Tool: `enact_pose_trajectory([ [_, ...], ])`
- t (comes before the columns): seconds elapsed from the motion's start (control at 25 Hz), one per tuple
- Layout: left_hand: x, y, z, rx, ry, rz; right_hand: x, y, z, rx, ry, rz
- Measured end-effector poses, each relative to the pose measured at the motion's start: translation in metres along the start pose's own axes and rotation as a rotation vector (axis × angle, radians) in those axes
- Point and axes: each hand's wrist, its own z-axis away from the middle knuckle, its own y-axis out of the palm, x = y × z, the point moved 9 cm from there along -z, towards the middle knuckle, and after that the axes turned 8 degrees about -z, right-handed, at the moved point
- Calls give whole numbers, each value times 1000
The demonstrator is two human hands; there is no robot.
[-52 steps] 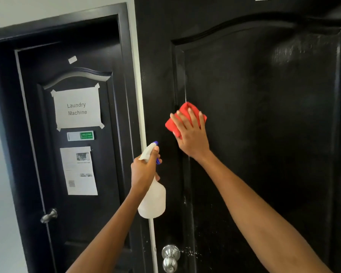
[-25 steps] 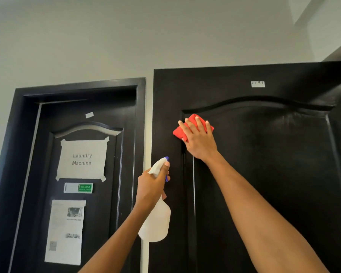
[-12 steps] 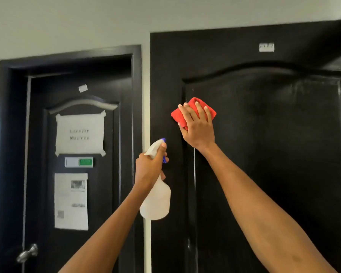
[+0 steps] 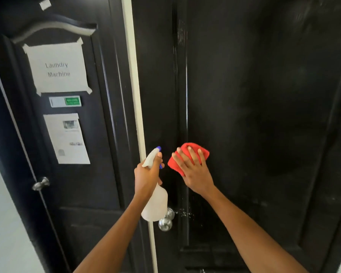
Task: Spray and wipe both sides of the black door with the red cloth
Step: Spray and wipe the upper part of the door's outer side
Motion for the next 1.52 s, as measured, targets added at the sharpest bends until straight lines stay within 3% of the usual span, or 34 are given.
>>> enact_pose_trajectory([
  [0.2,54,12,24,9,-114,-51,18,62,75,213,-52,28],
  [0.36,85,29,39,20,-160,-87,23,96,118,330,-207,30],
  [0.64,88,55,69,55,-177,-55,5,83,130,366,-318,45],
  [0.84,85,92,76,135,-197,-41,-109,9,133,114,125,29],
  [0.96,80,117,80,154,-207,-66,-189,-24,177,-60,563,-46],
  [1.04,79,123,85,130,-211,-62,-209,-30,200,-211,856,-172],
  [1.12,77,123,88,94,-224,-38,-198,-26,190,-318,989,-238],
  [1.16,79,122,90,71,-235,-35,-184,-20,176,-325,978,-269],
  [1.24,77,119,94,39,-233,-44,-138,3,144,-200,752,-279],
  [1.4,73,135,99,33,-208,-95,-65,49,145,221,-119,-65],
  [1.44,70,148,101,54,-193,-97,-75,47,155,285,-229,-18],
  [1.52,61,177,105,88,-167,-63,-121,29,170,280,-234,18],
])
